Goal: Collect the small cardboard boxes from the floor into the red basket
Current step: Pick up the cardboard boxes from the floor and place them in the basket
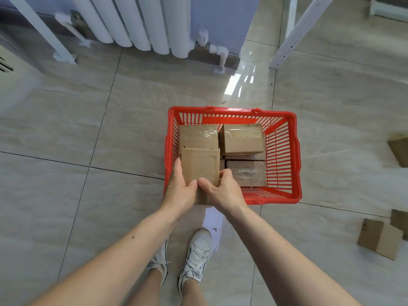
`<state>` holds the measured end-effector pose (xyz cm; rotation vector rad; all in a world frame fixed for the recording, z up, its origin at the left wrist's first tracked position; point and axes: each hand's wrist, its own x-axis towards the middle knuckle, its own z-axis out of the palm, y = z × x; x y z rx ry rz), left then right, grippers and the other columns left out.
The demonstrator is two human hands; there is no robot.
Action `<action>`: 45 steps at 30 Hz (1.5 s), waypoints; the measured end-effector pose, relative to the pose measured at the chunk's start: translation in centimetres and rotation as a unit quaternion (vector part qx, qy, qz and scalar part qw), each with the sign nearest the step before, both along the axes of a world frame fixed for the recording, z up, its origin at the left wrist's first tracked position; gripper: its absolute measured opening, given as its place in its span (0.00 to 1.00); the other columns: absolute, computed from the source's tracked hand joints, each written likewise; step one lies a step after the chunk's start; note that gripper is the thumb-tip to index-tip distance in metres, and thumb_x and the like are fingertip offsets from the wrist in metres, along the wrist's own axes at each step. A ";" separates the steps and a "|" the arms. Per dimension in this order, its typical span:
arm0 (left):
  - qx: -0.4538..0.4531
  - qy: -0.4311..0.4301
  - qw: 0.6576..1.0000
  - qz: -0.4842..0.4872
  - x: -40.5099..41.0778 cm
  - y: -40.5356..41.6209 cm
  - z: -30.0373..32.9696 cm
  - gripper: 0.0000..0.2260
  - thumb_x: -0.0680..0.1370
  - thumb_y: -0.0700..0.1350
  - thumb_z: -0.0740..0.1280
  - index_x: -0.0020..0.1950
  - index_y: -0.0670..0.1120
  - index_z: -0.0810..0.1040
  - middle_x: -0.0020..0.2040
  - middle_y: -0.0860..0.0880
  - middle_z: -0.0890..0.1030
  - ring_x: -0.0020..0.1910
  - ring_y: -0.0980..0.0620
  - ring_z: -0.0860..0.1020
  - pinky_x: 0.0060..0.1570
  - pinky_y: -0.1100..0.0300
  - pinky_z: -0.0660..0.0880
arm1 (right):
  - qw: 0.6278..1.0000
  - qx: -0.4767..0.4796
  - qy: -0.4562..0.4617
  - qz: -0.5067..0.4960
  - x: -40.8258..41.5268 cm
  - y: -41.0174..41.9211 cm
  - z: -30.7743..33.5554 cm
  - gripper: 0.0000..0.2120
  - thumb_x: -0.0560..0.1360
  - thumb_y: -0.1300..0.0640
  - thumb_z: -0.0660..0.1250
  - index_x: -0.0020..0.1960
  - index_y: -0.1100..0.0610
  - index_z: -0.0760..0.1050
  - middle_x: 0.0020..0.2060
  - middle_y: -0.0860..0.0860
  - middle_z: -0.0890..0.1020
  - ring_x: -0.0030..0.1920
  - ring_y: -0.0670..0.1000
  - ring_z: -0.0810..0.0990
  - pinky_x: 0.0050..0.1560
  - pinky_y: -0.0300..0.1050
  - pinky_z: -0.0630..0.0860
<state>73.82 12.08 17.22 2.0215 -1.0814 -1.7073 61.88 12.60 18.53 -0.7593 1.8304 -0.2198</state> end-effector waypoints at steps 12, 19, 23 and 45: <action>0.060 -0.045 0.995 -0.063 1.1 -2.1 -11.1 0.39 0.79 0.39 0.60 0.79 0.56 0.37 0.80 0.50 0.49 0.77 0.51 0.56 0.71 0.60 0.56 | 0.999 0.029 0.007 0.013 1.9 -1.8 -12.0 0.27 0.77 0.49 0.66 0.72 0.53 0.63 0.62 0.56 0.80 0.62 0.59 0.78 0.62 0.54 0.75; 0.087 -0.056 0.988 -0.117 1.6 -3.2 -14.9 0.38 0.80 0.40 0.60 0.78 0.55 0.35 0.80 0.50 0.46 0.78 0.50 0.51 0.74 0.57 0.52 | 0.998 0.060 0.010 0.014 2.7 -2.6 -16.9 0.24 0.79 0.53 0.63 0.73 0.56 0.61 0.63 0.60 0.79 0.63 0.62 0.77 0.61 0.51 0.73; 0.074 -0.059 0.988 -0.123 1.5 -3.5 -15.8 0.37 0.80 0.40 0.59 0.79 0.53 0.37 0.80 0.53 0.42 0.79 0.52 0.49 0.73 0.59 0.51 | 0.998 0.049 0.020 0.017 2.7 -3.0 -18.2 0.24 0.80 0.56 0.62 0.73 0.57 0.60 0.63 0.60 0.79 0.63 0.62 0.77 0.61 0.50 0.73; 0.070 -0.080 0.985 -0.136 -0.9 -4.4 -0.7 0.27 0.79 0.42 0.62 0.78 0.48 0.58 0.77 0.45 0.62 0.75 0.46 0.62 0.74 0.50 0.60 | 0.997 0.035 0.038 -0.062 -1.0 -1.4 -1.8 0.25 0.77 0.50 0.67 0.71 0.59 0.67 0.64 0.57 0.78 0.65 0.57 0.76 0.65 0.51 0.71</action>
